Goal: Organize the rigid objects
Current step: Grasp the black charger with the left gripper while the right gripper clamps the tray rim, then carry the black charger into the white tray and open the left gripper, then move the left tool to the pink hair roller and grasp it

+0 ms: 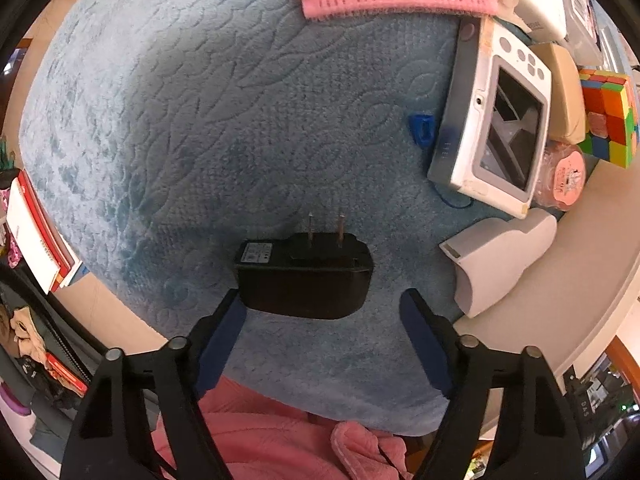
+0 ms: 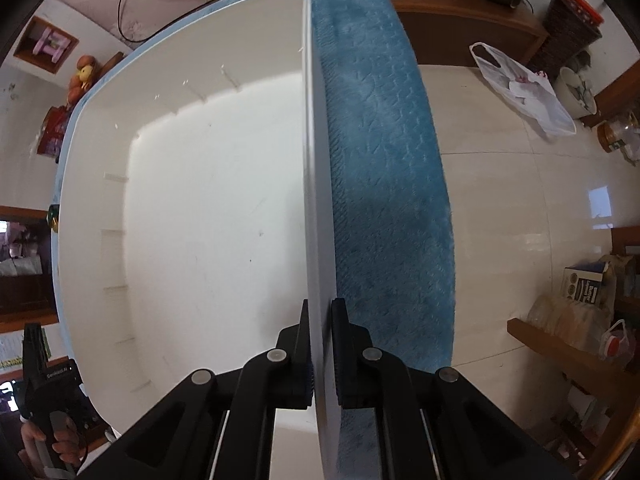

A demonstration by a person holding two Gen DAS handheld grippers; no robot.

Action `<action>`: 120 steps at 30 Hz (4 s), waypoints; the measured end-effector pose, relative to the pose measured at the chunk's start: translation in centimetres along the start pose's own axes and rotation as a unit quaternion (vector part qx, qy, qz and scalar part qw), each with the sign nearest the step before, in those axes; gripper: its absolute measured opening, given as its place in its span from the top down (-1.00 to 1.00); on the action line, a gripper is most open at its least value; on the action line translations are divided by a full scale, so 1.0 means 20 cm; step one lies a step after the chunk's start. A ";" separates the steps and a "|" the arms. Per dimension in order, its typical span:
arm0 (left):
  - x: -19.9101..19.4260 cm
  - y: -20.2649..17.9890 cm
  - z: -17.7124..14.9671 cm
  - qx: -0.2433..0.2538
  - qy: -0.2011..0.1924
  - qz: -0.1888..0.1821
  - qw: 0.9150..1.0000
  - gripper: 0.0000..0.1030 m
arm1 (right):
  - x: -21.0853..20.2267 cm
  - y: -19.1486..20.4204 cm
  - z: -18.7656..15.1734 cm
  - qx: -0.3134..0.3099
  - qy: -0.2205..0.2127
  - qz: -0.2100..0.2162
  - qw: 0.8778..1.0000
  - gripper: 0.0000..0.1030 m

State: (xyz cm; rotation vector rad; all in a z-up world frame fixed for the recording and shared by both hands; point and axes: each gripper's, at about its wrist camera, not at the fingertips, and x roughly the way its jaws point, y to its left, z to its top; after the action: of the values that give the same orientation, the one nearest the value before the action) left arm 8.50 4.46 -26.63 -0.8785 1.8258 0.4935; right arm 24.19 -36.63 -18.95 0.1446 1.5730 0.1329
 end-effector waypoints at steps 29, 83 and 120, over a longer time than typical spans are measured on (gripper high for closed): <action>-0.38 -0.16 -0.05 0.062 -0.119 -0.012 0.991 -0.23 | 0.00 -0.01 0.02 0.014 0.002 -0.002 1.000 0.87; -0.39 -0.97 -0.93 0.554 -0.276 -0.037 0.785 -0.32 | 0.00 -0.01 0.01 0.005 -0.001 0.015 1.000 0.85; -0.67 -0.40 -0.11 0.440 -0.309 0.041 0.842 -0.55 | 0.02 0.03 0.01 0.058 -0.049 -0.055 0.996 0.90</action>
State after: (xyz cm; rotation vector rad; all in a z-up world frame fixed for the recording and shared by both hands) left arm 16.34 2.34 -13.18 0.0195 1.2516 -0.0582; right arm 24.48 -35.94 -19.23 0.1521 1.4866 -0.0517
